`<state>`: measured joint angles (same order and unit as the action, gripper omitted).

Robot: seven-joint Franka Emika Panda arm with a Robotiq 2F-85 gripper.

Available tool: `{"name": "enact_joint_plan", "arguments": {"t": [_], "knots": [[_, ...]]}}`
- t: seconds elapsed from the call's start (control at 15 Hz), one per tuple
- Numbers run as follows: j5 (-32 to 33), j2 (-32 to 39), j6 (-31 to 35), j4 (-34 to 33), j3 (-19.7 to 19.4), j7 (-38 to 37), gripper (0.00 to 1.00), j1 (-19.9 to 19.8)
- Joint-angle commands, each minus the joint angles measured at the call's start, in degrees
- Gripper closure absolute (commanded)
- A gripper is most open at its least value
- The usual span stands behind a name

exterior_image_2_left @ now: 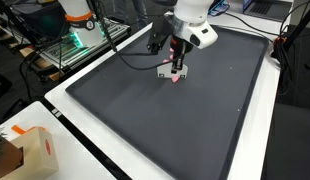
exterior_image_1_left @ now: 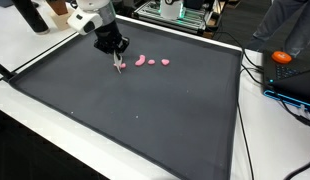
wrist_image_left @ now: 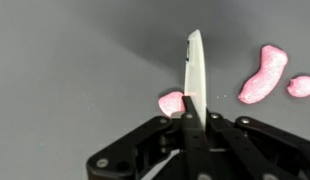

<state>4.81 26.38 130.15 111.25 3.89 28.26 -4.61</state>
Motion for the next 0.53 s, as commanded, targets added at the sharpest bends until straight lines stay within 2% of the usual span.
{"name": "enact_joint_plan", "arguments": {"t": [0.0,0.27,0.47], "knots": [[3.9,-1.9,-0.8,4.7,-2.6,-2.3,0.99,0.4],[3.0,-5.2,0.6,7.2,-2.1,-2.0,0.99,0.1],[2.2,-4.8,-0.5,7.8,-1.9,-1.0,0.99,-0.2]]}}
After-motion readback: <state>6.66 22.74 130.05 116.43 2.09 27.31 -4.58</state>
